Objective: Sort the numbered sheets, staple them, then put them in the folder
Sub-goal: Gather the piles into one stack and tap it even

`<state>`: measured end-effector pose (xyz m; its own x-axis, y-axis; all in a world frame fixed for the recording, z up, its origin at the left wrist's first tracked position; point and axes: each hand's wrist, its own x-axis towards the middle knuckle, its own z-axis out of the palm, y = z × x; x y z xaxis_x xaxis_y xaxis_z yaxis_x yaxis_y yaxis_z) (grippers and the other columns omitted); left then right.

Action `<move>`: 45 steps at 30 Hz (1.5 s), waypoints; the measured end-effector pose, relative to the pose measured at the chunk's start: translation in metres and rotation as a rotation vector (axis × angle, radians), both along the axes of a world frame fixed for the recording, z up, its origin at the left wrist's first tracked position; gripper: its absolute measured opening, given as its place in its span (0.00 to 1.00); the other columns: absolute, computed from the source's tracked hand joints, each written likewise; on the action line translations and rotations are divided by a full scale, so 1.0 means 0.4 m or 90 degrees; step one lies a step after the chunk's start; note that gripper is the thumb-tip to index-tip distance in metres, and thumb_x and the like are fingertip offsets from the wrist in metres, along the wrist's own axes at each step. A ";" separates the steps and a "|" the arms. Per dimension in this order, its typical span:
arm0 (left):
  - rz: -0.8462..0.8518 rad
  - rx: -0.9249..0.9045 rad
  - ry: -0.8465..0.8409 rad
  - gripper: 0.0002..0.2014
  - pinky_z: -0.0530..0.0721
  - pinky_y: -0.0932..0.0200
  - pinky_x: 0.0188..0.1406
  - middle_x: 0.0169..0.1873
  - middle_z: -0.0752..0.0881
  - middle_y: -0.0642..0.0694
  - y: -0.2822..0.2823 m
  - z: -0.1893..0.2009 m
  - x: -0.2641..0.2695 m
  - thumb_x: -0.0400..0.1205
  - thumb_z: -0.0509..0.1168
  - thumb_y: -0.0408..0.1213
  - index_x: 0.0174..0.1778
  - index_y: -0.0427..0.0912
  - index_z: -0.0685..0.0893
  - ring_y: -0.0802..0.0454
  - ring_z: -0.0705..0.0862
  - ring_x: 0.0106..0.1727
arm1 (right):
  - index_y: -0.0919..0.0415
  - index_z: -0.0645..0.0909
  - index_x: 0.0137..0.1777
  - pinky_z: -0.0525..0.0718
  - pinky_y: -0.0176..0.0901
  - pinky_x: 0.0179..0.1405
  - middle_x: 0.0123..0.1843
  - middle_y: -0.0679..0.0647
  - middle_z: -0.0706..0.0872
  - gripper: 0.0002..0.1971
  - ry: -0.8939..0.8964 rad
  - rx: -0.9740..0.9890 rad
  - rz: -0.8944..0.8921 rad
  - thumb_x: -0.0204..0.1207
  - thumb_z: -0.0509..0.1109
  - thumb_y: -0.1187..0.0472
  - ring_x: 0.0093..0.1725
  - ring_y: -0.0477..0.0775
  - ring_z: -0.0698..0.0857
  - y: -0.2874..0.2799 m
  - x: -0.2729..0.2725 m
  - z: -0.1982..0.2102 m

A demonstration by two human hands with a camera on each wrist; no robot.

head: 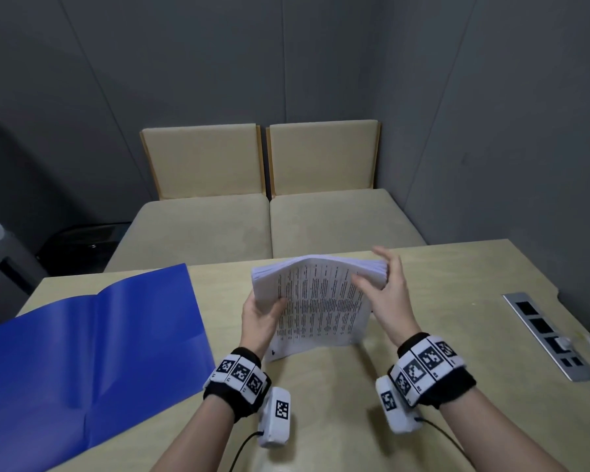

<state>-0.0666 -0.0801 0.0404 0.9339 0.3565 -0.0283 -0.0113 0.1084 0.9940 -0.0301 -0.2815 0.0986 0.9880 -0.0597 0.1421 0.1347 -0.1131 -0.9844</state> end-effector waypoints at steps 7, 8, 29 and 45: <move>-0.013 -0.014 -0.018 0.13 0.85 0.71 0.36 0.46 0.85 0.47 0.011 -0.015 0.013 0.79 0.65 0.21 0.51 0.43 0.78 0.56 0.84 0.46 | 0.50 0.67 0.78 0.79 0.46 0.45 0.47 0.51 0.78 0.38 -0.322 -0.772 0.093 0.69 0.65 0.77 0.44 0.52 0.75 0.002 0.037 0.036; -0.013 -0.016 -0.019 0.13 0.85 0.71 0.36 0.45 0.85 0.48 0.012 -0.016 0.014 0.79 0.65 0.21 0.52 0.43 0.78 0.56 0.84 0.46 | 0.51 0.69 0.75 0.79 0.47 0.46 0.46 0.51 0.79 0.37 -0.320 -0.780 0.071 0.67 0.66 0.77 0.44 0.54 0.77 0.002 0.037 0.036; -0.125 0.296 0.070 0.10 0.86 0.49 0.45 0.43 0.90 0.48 0.076 -0.048 0.021 0.73 0.75 0.40 0.47 0.42 0.84 0.49 0.88 0.45 | 0.47 0.80 0.53 0.85 0.53 0.51 0.52 0.47 0.90 0.10 0.021 -0.323 0.089 0.78 0.67 0.64 0.52 0.50 0.88 -0.162 0.032 0.088; -0.350 -0.053 0.431 0.20 0.80 0.36 0.64 0.67 0.80 0.39 -0.027 -0.261 -0.124 0.85 0.58 0.30 0.72 0.46 0.67 0.38 0.83 0.64 | 0.68 0.76 0.65 0.83 0.68 0.54 0.57 0.71 0.87 0.16 0.591 0.120 -0.007 0.79 0.60 0.77 0.55 0.73 0.86 -0.301 -0.153 -0.408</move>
